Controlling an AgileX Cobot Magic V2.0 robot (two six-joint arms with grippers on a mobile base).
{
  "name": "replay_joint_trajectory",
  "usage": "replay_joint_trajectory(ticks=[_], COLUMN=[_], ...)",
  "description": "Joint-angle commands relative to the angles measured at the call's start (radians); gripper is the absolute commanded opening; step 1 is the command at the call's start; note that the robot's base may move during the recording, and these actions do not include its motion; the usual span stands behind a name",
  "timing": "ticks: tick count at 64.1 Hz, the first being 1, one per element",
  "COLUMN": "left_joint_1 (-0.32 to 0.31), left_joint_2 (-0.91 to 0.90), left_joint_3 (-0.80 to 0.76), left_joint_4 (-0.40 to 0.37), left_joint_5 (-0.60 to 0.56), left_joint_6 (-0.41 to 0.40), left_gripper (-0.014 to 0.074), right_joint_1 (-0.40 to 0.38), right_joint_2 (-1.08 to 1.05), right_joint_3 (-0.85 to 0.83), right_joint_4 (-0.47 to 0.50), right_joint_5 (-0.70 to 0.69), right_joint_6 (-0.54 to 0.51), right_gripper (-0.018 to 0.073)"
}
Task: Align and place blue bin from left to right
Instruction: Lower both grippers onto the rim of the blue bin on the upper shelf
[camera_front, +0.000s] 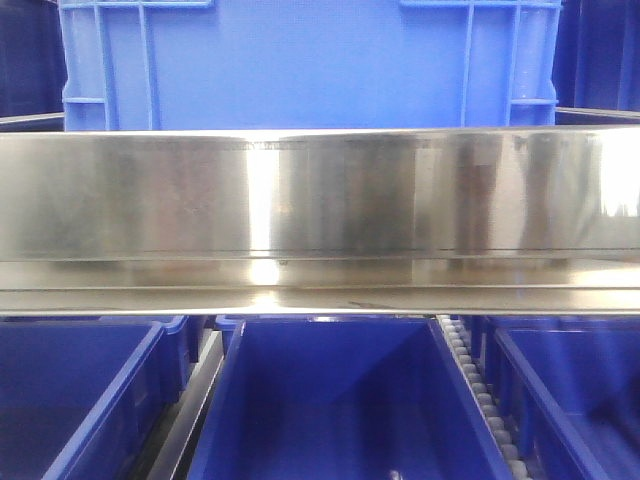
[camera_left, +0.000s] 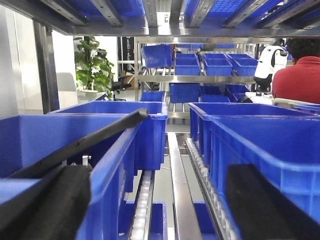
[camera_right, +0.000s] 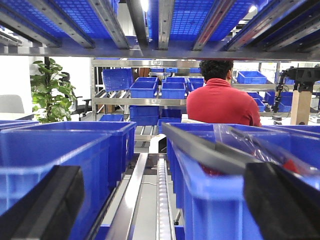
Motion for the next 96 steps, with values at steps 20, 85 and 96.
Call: replay_joint_trajectory(ticks=[20, 85, 96], left_joint_1=[-0.18, -0.313, -0.304], left_joint_2=[0.325, 1.429, 1.536], left_joint_3=[-0.293, -1.543, -1.604], left_joint_4=[-0.004, -0.009, 0.015], left_joint_5=[0.046, 0.899, 0.899], left_joint_6=[0.0, -0.038, -0.046], left_gripper=[0.0605, 0.0601, 0.0601], right_joint_1=[0.058, 0.288, 0.274], right_joint_2=[0.262, 1.468, 1.572], right_joint_3=[-0.263, -1.58, -1.585], right_joint_4=[-0.007, -0.007, -0.007], right_joint_5=[0.035, 0.973, 0.973], right_joint_6=[-0.004, 0.007, 0.006], right_gripper=[0.057, 0.057, 0.057])
